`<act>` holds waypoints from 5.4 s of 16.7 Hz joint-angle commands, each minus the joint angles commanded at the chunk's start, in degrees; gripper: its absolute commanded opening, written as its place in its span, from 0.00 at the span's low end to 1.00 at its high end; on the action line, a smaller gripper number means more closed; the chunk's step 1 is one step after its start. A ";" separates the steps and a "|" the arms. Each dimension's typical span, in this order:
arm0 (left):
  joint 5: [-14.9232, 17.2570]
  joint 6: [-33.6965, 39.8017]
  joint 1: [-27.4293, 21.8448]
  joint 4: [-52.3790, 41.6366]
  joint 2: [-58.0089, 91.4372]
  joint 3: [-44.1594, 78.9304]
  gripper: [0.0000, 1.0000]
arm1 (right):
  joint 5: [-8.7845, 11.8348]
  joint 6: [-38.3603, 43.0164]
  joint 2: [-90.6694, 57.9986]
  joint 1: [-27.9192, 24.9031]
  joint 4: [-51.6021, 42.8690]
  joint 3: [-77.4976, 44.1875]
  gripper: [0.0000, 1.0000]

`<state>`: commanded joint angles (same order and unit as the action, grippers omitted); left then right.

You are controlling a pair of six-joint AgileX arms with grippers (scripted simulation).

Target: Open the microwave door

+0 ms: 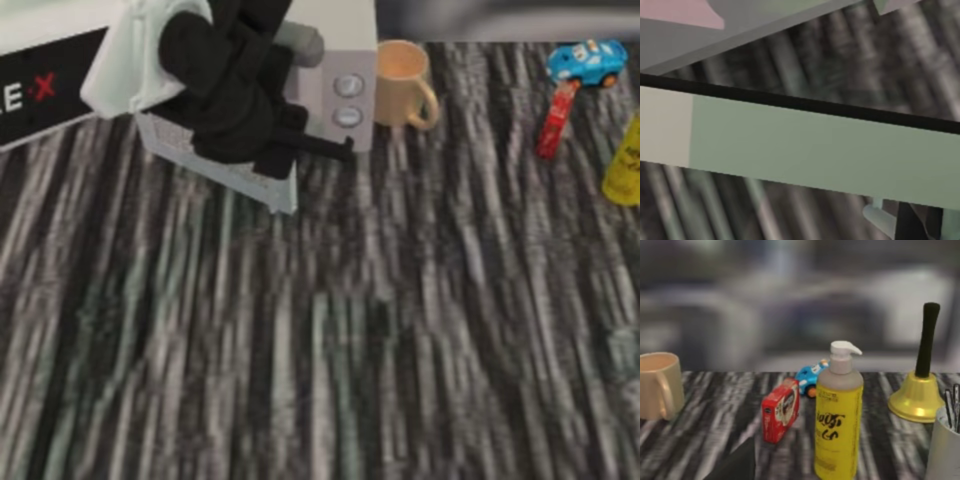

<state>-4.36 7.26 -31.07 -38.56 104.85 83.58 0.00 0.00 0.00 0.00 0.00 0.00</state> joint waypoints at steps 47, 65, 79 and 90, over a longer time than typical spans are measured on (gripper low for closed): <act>4.54 -7.79 2.32 1.33 -4.45 -5.51 0.00 | 0.00 0.00 0.00 0.00 0.00 0.00 1.00; 9.13 -15.78 5.07 1.25 -7.77 -9.74 0.00 | 0.00 0.00 0.00 0.00 0.00 0.00 1.00; 9.59 -16.46 5.40 1.44 -8.30 -9.91 0.00 | 0.00 0.00 0.00 0.00 0.00 0.00 1.00; 9.59 -16.46 5.40 1.44 -8.30 -9.91 0.00 | 0.00 0.00 0.00 0.00 0.00 0.00 1.00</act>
<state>5.23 -9.20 -25.67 -37.12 96.55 73.68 0.00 0.00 0.00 0.00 0.00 0.00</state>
